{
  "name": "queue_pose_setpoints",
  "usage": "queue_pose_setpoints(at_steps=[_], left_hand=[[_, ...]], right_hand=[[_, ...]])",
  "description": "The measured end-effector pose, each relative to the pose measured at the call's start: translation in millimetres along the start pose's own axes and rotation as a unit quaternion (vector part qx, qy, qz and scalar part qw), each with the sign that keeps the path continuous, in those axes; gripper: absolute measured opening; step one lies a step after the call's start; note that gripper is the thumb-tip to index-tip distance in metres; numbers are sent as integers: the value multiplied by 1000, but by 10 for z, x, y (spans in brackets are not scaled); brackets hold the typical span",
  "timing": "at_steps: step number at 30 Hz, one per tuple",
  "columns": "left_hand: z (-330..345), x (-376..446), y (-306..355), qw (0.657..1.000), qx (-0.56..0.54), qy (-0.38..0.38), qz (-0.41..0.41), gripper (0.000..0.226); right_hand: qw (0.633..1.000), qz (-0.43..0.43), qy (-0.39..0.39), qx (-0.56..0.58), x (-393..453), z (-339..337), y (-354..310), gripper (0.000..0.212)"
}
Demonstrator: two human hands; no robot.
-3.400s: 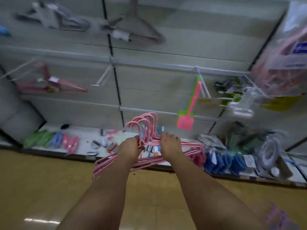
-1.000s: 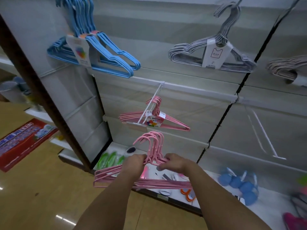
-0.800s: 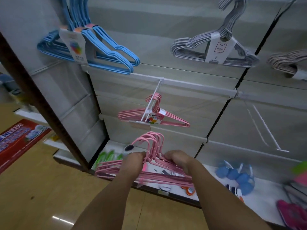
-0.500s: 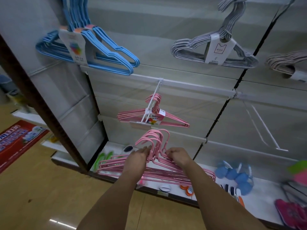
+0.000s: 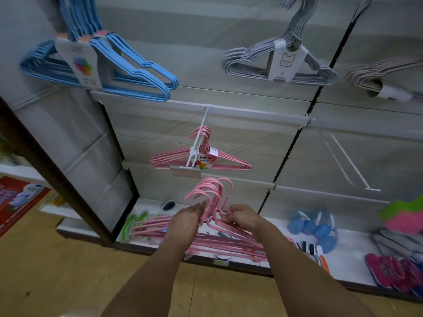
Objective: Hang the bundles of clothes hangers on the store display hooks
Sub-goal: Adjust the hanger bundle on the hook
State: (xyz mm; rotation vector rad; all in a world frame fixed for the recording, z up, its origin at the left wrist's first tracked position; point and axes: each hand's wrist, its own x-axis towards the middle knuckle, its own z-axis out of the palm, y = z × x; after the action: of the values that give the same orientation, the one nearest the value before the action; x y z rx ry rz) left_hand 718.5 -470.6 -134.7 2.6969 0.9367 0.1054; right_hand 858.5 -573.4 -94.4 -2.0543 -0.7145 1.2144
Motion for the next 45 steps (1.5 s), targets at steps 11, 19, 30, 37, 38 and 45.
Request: queue_pose_setpoints(at_steps=[11,19,30,37,38,45], left_hand=[[-38,162,-342,994,-31,41,95,43],[-2,170,-447,994,-75,23,77,35],[-44,50,-53,993,-25,30,115,42],[94,69,-280,991,-81,52,92,35],[99,95,-322,991,-75,38,101,35],[106,273,-505,988,-59,30,137,30]], right_hand=[[981,27,191,-7,355,131,20,37],[969,5,217,-122,292,-16,122,29],[870,-67,262,-412,165,29,46,66],[866,-7,263,-426,338,10,146,60],[866,-8,262,-425,420,39,125,60],[885,-13,282,-371,843,72,-2,61]])
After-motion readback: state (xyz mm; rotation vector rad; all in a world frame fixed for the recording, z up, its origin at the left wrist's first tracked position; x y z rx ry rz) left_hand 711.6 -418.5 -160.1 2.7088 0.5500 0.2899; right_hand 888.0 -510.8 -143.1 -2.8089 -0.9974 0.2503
